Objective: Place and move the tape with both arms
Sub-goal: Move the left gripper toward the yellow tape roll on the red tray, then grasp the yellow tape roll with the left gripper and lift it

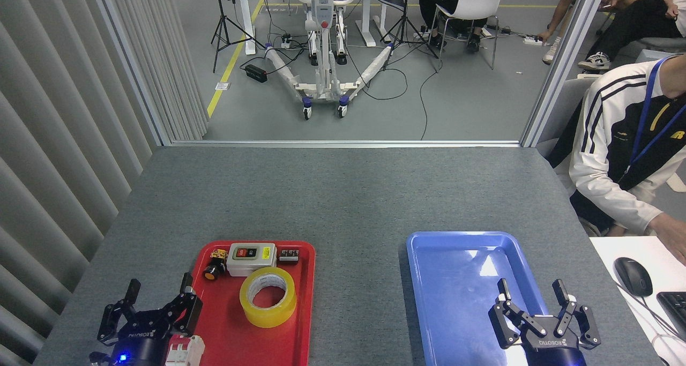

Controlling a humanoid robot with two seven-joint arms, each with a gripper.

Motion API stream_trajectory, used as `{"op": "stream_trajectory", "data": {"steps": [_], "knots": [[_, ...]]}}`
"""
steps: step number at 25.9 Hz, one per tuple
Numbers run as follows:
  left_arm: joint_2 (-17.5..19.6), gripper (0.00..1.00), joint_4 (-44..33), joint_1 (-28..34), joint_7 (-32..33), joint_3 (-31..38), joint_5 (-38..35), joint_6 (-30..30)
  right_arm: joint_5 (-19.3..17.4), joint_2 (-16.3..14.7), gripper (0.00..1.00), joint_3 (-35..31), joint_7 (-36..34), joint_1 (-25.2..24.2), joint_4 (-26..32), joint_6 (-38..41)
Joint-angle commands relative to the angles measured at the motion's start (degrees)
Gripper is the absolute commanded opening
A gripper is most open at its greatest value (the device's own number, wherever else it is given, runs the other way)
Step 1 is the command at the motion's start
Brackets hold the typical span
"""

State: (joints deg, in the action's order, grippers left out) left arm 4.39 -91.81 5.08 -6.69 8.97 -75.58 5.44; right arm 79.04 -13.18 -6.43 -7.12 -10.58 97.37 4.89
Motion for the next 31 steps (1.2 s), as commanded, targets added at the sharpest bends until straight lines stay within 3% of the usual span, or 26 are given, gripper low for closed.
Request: {"op": "stream_trajectory", "data": {"steps": [1,13,20,22,27,31], "knots": [[0.1,1.00,-0.1,0.4,-0.3,-0.1,0.0,-0.1,0.1,0.2,1.00,0.0,0.0,-0.1,0.0,-0.1],[-0.1,1.00,0.2,0.8,-0.8,-0.4,1.1,4.8,0.3,1.1,1.00,0.2,0.1,-0.1,0.0,-0.4],[-0.1,1.00,3.1,-0.8,1.8,-0.4,6.9,4.6,0.3,1.2,1.00,0.2,0.1,-0.1,0.0,-0.4],[0.2,1.00,3.3,-2.8,8.3,-0.9,6.9,4.5,0.4,1.2,1.00,0.2,0.1,-0.1,0.0,-0.4],[-0.2,1.00,3.7,-7.8,31.8,-2.8,6.9,4.5,0.4,1.2,1.00,0.2,0.8,-0.1,0.0,-0.4],[-0.3,1.00,4.6,-11.3,37.3,-6.1,6.9,4.6,0.4,1.1,1.00,0.2,0.8,-0.1,-0.1,-0.4]]}}
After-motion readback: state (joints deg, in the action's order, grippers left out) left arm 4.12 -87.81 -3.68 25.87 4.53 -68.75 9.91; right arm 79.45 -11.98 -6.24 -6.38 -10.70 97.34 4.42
